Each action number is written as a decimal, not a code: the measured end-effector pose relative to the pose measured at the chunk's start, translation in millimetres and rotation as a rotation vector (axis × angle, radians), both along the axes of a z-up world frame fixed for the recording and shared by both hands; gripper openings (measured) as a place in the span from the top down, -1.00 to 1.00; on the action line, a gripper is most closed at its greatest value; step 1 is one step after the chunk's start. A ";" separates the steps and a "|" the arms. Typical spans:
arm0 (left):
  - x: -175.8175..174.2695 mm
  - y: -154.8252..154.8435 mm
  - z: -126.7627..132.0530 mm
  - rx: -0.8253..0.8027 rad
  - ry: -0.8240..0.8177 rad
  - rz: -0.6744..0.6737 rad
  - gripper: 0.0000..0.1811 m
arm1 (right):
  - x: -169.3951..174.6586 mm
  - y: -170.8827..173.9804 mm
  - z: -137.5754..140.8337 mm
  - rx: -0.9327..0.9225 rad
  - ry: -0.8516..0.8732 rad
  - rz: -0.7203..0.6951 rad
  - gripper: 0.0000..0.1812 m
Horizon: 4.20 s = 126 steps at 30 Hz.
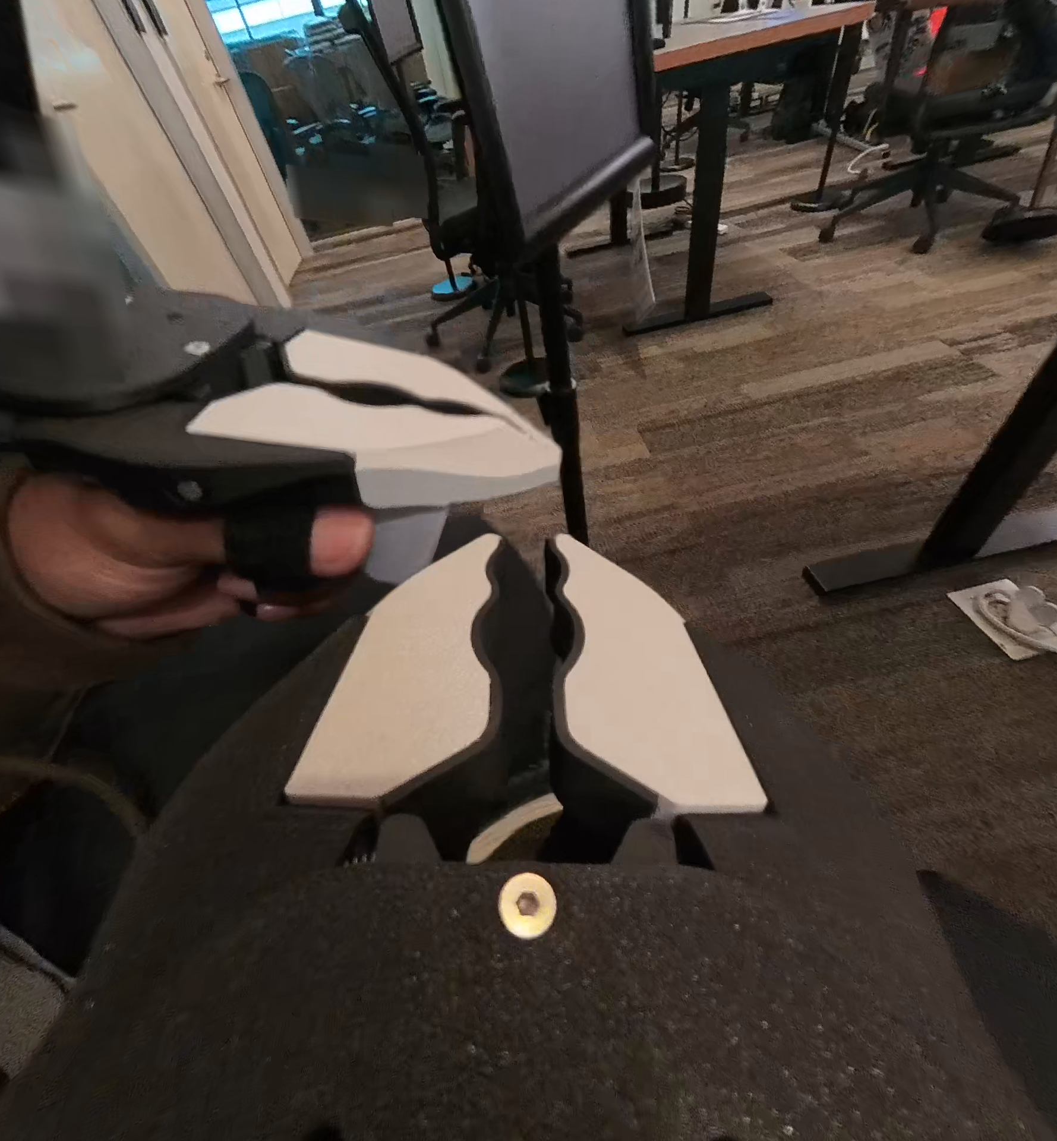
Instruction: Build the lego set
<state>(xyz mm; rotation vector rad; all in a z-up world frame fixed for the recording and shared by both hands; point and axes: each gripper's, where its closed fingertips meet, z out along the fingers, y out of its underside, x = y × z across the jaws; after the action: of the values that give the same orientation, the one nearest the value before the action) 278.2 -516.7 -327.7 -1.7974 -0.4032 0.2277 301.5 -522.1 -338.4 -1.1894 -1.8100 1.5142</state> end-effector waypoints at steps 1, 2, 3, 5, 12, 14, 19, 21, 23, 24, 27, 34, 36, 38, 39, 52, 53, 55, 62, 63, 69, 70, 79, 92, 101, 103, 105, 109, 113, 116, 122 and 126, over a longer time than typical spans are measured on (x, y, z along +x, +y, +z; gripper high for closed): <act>-1.6 -14.8 -0.3 -0.003 0.003 0.030 0.99 | -4.0 -9.8 3.0 0.003 0.011 0.020 0.88; -2.5 -32.4 -0.1 -0.002 0.006 0.063 0.99 | -7.8 -22.1 5.9 0.009 0.025 0.048 0.88; -3.3 -53.1 0.1 0.000 0.006 0.103 0.99 | -11.2 -37.4 8.6 0.016 0.042 0.084 0.88; -3.3 -102.7 -0.3 -0.002 0.002 0.202 0.99 | -17.0 -76.0 11.9 0.036 0.079 0.176 0.88; 29.6 -322.2 4.2 0.124 -0.081 0.759 1.00 | 8.0 -271.4 -5.1 0.141 0.185 0.661 0.88; 58.3 -370.4 7.2 0.165 -0.088 0.890 1.00 | 33.7 -317.7 -19.2 0.166 0.187 0.808 0.87; 137.4 -432.7 -3.1 0.092 -0.063 1.127 1.00 | 106.3 -382.5 -25.9 0.151 0.138 1.093 0.86; 162.4 -440.2 -11.4 0.066 -0.077 1.192 1.00 | 128.8 -398.4 -12.9 0.097 0.060 1.155 0.85; 181.7 -443.4 -20.5 0.054 -0.102 1.241 1.00 | 138.9 -408.9 -8.4 0.110 0.056 1.169 0.86; 188.9 -445.1 -25.1 0.050 -0.114 1.263 1.00 | 141.1 -413.2 -8.3 0.121 0.056 1.174 0.86; 200.8 -458.0 -39.3 0.058 -0.142 1.332 1.00 | 135.2 -428.8 -10.0 0.091 -0.019 1.168 0.86; 137.6 -546.7 -66.7 0.136 -0.155 1.358 1.00 | 53.7 -498.4 -41.6 0.074 -0.186 1.104 0.87; 110.5 -570.4 -69.7 0.163 -0.158 1.327 1.00 | 24.0 -517.2 -50.4 0.081 -0.199 1.069 0.87; 87.5 -585.1 -64.1 0.176 -0.157 1.288 1.00 | -0.4 -531.1 -55.4 0.096 -0.210 1.027 0.87; 77.4 -589.8 -57.7 0.174 -0.145 1.270 1.00 | -8.9 -537.2 -52.9 0.093 -0.212 1.012 0.87; -36.8 -666.2 -10.2 0.098 -0.056 1.119 1.00 | -115.3 -673.4 4.7 -0.009 -0.109 0.910 0.87; -41.6 -677.1 -10.3 0.106 -0.063 1.126 1.00 | -126.9 -686.9 7.3 -0.001 -0.090 0.898 0.87; -49.2 -696.8 -10.0 0.107 -0.070 1.135 1.00 | -148.4 -710.6 11.8 0.017 -0.033 0.878 0.87; -107.2 -750.5 -59.6 0.003 -0.144 1.124 1.00 | -221.0 -741.4 -19.4 0.033 0.014 0.852 0.87; -122.3 -755.7 -72.4 -0.007 -0.164 1.119 1.00 | -236.0 -740.0 -31.3 0.041 0.008 0.843 0.87; -255.5 -769.0 -142.2 -0.073 -0.188 1.012 1.00 | -366.5 -722.9 -99.3 0.011 -0.067 0.711 0.88; -282.7 -767.2 -151.2 -0.074 -0.190 0.987 1.00 | -395.1 -718.8 -106.0 -0.001 -0.070 0.674 0.88; -521.9 -680.8 -123.2 -0.073 -0.092 0.711 1.00 | -634.0 -630.1 -90.3 -0.110 -0.015 0.255 0.89; -665.5 -494.8 118.0 -0.141 0.346 0.205 0.99 | -786.5 -443.3 46.7 -0.117 0.051 -0.230 0.90; -730.2 -423.5 43.3 -0.160 0.237 -0.074 0.99 | -840.0 -353.4 8.7 -0.024 0.037 -0.442 0.90; -749.9 -402.4 4.9 -0.163 0.153 -0.133 0.98 | -848.9 -327.6 -33.8 0.010 -0.020 -0.474 0.89; -769.8 -379.8 -37.9 -0.185 0.088 -0.193 0.97 | -856.7 -297.6 -83.3 0.024 -0.083 -0.519 0.90; -811.6 -329.4 -114.8 -0.199 0.015 -0.305 0.95 | -879.5 -239.9 -179.8 0.024 -0.213 -0.570 0.89; -860.9 -276.8 -166.2 -0.161 -0.066 -0.338 0.95 | -928.6 -188.0 -212.5 -0.044 -0.266 -0.475 0.82; -894.3 -242.6 -183.2 -0.159 -0.110 -0.329 0.95 | -964.2 -136.1 -240.0 0.076 -0.273 -0.478 0.86; -935.1 -184.5 -157.6 -0.175 -0.114 -0.398 0.94 | -1024.5 -56.9 -262.4 0.077 -0.296 -0.532 0.84; -954.8 -145.2 -103.1 -0.148 -0.094 -0.488 0.94 | -1052.2 -10.1 -251.9 0.040 -0.328 -0.611 0.84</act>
<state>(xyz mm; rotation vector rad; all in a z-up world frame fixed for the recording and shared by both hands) -676.6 -661.8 -430.8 -1.9975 -0.0048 -0.1737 -750.6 -532.2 -590.3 -1.8399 -1.4438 0.9684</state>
